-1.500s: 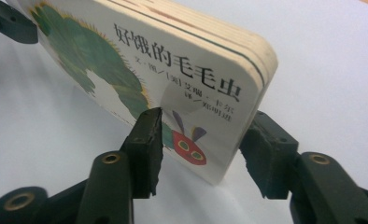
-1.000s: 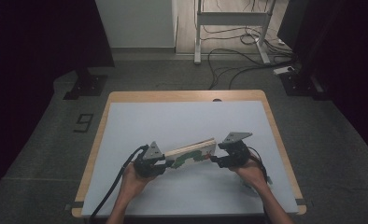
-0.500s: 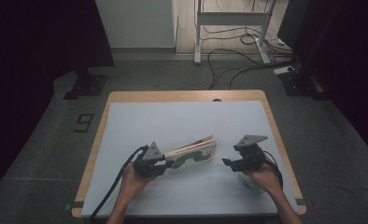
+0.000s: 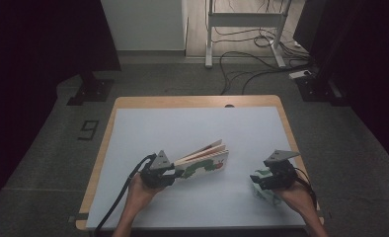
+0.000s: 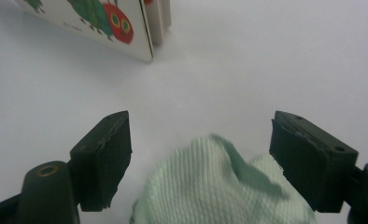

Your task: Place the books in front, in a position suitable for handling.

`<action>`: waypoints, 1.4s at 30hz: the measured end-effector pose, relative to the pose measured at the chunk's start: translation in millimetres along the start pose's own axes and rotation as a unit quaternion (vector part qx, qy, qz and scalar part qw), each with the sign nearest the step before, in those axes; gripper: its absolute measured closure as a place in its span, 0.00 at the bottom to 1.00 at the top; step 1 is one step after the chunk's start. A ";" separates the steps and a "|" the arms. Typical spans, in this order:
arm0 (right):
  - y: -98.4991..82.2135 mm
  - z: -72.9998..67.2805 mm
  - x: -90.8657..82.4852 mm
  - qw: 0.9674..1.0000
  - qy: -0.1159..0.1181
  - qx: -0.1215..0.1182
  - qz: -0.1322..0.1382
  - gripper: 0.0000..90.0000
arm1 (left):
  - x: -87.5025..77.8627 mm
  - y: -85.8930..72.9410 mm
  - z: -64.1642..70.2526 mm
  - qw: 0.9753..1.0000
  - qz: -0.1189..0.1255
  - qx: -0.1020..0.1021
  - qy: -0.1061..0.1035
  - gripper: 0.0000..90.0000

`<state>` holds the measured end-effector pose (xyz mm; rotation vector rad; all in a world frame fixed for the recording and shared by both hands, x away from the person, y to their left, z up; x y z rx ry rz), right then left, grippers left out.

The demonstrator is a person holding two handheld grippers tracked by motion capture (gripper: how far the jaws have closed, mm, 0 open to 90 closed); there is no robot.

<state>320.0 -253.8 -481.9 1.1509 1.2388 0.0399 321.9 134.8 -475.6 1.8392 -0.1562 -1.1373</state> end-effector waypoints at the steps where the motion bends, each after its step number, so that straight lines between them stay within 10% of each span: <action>1: -6.2 2.0 -1.4 1.000 -0.001 0.004 -0.005 0.20 | -0.4 -0.2 0.1 1.000 0.000 -0.002 0.001 0.73; 11: -32.0 4.4 -2.2 0.999 -0.016 0.006 -0.035 0.25 | -1.3 -0.8 0.5 1.000 -0.001 0.000 0.002 0.74; 22: -54.9 7.6 11.4 0.999 -0.008 0.026 -0.044 0.56 | -2.0 -1.2 1.4 1.000 0.000 0.002 0.003 0.74; 30: -54.7 1.3 9.9 0.999 0.004 0.026 -0.042 0.77 | -2.4 -1.6 2.1 1.000 0.000 0.002 0.003 0.75; 42: -35.4 -2.9 -8.4 1.000 0.011 0.017 -0.011 0.78 | -2.0 -1.6 1.1 1.000 0.000 0.000 0.002 0.75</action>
Point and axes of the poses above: each handheld gripper's, and its own axes: x roughly forward along the jaws, y roughly out of its top, z roughly to its right, the point moved 2 cm from there along x, roughly forward along the jaws, and after that the axes turned 9 degrees about y, right-handed, at the moved point
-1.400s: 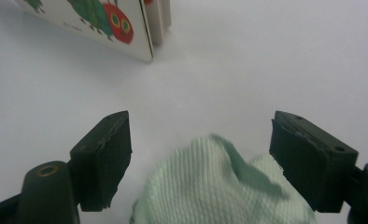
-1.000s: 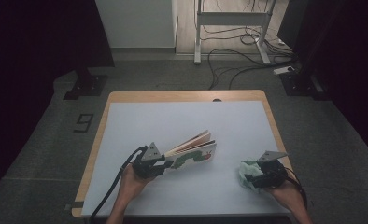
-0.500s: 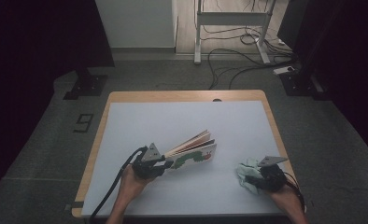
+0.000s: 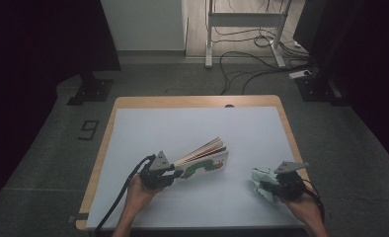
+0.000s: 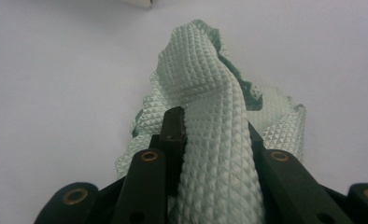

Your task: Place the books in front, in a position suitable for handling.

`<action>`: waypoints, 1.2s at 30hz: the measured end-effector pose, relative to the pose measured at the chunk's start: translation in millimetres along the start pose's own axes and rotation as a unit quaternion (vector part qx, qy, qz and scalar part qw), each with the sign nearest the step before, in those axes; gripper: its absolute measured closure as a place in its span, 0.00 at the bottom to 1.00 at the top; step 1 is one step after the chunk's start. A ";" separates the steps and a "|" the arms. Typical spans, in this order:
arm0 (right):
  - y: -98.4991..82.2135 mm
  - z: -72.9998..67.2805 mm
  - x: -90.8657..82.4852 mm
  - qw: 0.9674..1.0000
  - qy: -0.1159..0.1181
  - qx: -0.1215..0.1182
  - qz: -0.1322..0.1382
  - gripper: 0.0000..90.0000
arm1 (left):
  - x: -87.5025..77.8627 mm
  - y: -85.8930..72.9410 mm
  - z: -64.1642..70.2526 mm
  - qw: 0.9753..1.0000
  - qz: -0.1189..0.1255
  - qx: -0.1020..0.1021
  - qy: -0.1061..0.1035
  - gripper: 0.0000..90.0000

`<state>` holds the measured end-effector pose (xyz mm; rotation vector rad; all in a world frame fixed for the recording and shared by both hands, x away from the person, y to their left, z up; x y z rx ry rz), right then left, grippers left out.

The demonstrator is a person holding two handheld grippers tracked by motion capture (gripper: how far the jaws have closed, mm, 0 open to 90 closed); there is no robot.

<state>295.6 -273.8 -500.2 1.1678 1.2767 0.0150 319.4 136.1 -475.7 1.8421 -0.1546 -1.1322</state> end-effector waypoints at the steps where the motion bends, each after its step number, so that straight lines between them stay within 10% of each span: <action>1: 0.0 0.0 0.0 1.000 0.000 0.000 0.000 0.78 | 0.0 0.0 0.0 1.000 0.000 0.000 0.000 0.75; 36: 73.8 -53.1 45.4 0.993 0.078 -0.086 0.016 0.78 | -0.3 -0.4 -1.5 1.000 -0.003 0.007 0.004 0.76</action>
Point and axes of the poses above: each handheld gripper's, and its own axes: x roughly forward along the jaws, y roughly out of its top, z roughly to its right, the point moved 2 cm from there along x, roughly forward along the jaws, and after that the axes turned 9 degrees about y, right-handed, at the moved point
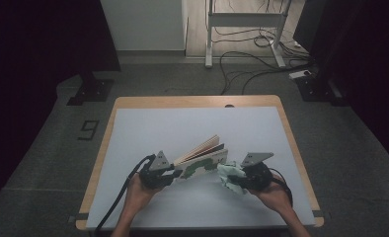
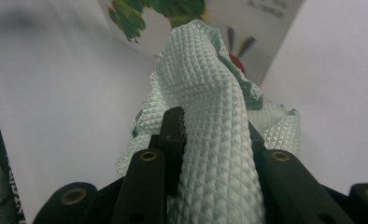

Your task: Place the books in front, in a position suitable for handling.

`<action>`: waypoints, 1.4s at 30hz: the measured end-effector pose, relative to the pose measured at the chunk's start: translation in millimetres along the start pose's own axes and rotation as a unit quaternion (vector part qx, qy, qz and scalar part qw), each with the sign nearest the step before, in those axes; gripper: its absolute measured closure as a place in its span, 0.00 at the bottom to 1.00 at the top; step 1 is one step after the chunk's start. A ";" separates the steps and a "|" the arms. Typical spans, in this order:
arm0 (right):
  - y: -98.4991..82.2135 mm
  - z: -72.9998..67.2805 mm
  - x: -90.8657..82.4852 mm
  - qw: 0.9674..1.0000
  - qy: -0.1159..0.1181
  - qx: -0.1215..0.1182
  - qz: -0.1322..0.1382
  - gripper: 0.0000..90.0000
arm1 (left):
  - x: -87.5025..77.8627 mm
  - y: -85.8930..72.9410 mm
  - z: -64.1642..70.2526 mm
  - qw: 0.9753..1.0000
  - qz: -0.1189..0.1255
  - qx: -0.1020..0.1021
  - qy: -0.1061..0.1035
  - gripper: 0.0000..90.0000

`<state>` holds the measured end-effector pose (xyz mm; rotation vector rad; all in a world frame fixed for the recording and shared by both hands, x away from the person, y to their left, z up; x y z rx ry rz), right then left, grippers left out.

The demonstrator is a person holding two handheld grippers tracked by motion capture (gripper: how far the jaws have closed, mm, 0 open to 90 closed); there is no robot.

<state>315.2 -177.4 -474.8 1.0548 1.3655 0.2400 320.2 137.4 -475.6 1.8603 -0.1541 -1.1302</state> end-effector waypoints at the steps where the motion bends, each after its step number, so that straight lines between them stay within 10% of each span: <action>1: 2.4 -1.0 3.0 1.000 0.002 -0.003 -0.001 0.78 | 0.0 0.0 0.0 1.000 0.000 0.000 0.000 0.76; 34: 38.1 -43.5 120.2 0.995 0.058 -0.080 -0.031 0.75 | -0.4 -0.3 1.3 1.000 0.000 0.007 0.002 0.76; 42: 46.3 -44.9 112.1 0.994 0.074 -0.071 -0.027 0.48 | -0.5 -0.3 1.2 1.000 0.000 0.008 0.001 0.76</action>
Point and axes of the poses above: each handheld gripper's, and its own axes: x roughly forward along the jaws, y roughly out of its top, z roughly to its right, the point moved 2 cm from there along x, roughly forward along the jaws, and after that the axes turned 9 degrees about y, right-handed, at the moved point
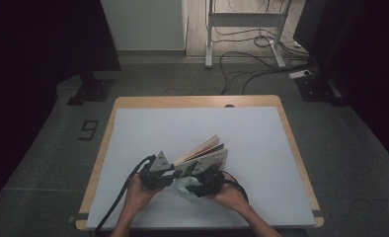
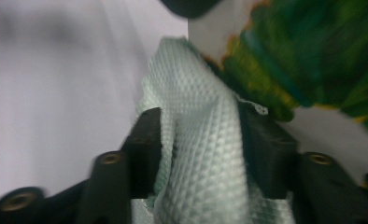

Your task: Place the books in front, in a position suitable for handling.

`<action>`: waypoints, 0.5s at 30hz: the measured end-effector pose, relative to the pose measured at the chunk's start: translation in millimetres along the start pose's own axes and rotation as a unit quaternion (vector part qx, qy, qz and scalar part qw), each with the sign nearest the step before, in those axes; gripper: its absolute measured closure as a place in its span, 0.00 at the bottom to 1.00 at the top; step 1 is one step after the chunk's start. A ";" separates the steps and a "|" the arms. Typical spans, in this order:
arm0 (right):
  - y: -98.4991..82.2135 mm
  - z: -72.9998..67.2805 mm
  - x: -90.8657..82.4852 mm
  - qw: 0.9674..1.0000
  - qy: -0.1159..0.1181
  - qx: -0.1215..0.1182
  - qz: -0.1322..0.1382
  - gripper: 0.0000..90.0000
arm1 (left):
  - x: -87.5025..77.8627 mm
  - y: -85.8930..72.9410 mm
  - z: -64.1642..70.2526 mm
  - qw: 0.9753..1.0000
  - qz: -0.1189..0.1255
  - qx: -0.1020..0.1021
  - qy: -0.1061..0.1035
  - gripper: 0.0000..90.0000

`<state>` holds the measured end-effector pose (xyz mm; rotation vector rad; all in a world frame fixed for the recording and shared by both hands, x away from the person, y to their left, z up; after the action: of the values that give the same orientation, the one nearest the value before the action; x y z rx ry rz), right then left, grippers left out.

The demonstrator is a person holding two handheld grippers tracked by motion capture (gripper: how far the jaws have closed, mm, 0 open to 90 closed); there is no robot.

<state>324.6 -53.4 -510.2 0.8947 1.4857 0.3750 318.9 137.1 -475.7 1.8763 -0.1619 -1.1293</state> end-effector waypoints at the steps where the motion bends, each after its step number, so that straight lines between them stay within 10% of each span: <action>1: 2.0 -0.6 -2.9 1.000 0.001 0.001 0.001 0.45 | 0.0 0.0 0.0 1.000 0.000 0.000 0.000 0.76; 15: -4.0 4.8 -48.0 0.999 -0.028 0.016 0.022 0.33 | 0.0 -0.1 0.1 1.000 0.000 0.003 0.003 0.76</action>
<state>323.0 -91.6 -480.6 0.9571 1.4248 0.3570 318.8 137.1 -475.8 1.8849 -0.1617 -1.1255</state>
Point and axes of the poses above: each handheld gripper's, and its own axes: x roughly forward along the jaws, y roughly out of its top, z roughly to its right, the point moved 2 cm from there along x, roughly forward along the jaws, and after that the axes turned 9 degrees about y, right-handed, at the moved point
